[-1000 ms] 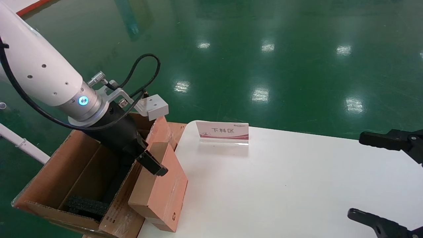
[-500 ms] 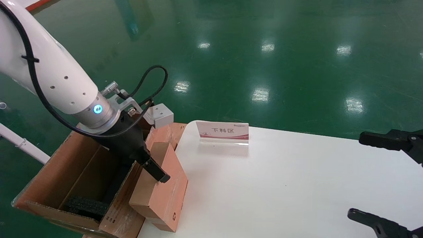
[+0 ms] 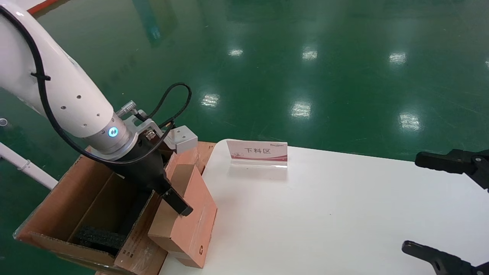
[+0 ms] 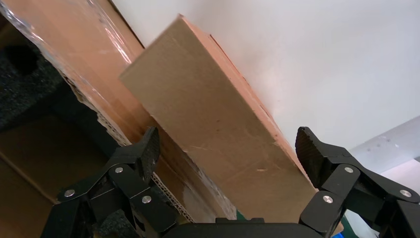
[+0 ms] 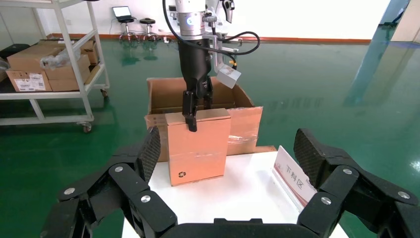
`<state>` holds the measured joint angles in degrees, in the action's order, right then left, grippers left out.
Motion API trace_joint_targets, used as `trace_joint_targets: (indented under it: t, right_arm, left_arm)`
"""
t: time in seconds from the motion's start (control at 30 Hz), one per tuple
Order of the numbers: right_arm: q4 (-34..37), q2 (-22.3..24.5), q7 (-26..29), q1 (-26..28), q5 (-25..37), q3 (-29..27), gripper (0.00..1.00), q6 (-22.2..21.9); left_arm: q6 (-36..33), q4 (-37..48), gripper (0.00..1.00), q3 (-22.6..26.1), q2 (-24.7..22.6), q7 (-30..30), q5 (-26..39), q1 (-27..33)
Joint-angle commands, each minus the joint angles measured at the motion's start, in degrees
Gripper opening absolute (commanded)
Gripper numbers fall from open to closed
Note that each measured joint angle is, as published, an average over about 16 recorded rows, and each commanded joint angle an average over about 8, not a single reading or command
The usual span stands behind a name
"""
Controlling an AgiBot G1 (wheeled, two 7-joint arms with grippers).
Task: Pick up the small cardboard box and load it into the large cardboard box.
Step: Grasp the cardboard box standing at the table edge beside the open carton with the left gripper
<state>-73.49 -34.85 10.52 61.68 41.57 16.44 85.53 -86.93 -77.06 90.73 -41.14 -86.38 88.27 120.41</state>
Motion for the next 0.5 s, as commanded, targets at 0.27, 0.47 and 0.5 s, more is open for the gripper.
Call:
trace_joint_targets:
  t: [0.27,0.47,0.5]
  right_arm:
    - [0.0,0.0,0.0,0.0,0.0,0.0,1.00,0.0]
    - [0.0,0.0,0.0,0.0,0.0,0.0,1.00,0.0]
    - [0.0,0.0,0.0,0.0,0.0,0.0,1.00,0.0]
  left_arm:
    - [0.0,0.0,1.00,0.9,0.3,0.1,-0.6,-0.3]
    - [0.2,0.0,0.56,1.0,0.6,0.1,-1.1,-0.3]
    - [0.2,0.0,0.44,1.0,0.6,0.1,-1.1,-0.3]
